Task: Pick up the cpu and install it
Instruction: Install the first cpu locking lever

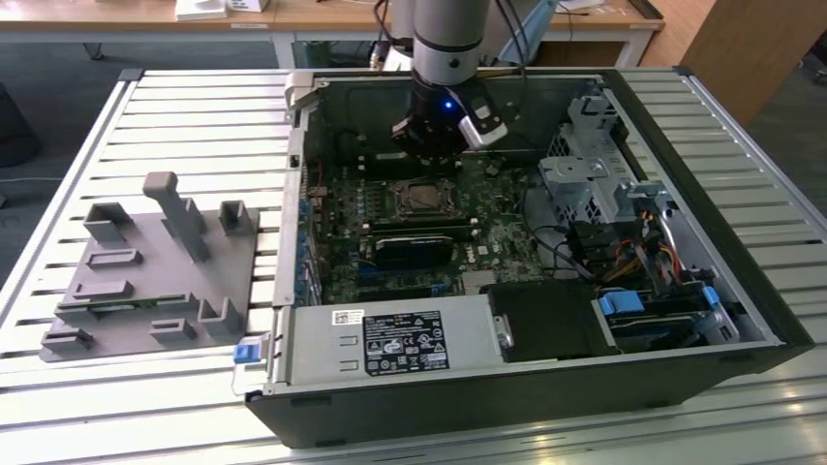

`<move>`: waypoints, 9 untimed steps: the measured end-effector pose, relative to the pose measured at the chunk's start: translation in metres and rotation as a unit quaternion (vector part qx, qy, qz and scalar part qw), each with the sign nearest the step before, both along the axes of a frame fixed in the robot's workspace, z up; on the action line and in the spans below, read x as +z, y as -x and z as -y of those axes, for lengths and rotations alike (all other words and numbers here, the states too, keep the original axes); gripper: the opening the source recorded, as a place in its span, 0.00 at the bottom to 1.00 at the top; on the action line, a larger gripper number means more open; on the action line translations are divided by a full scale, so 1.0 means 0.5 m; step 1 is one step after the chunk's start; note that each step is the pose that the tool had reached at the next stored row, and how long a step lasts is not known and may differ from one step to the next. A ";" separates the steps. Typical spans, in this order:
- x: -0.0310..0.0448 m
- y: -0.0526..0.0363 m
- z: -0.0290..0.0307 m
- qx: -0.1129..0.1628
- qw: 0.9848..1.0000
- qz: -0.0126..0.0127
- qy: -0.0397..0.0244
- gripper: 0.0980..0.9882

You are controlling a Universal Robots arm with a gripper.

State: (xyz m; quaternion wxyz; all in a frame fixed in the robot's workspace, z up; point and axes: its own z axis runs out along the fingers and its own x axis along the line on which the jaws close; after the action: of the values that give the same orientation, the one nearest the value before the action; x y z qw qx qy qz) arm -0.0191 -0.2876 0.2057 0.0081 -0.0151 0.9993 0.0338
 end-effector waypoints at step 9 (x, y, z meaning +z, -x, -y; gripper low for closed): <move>-0.003 -0.003 0.000 0.000 1.000 0.000 0.000 0.01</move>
State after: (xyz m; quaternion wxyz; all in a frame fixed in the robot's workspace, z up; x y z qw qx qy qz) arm -0.0177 -0.2876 0.2044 0.0081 -0.0152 0.9993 0.0338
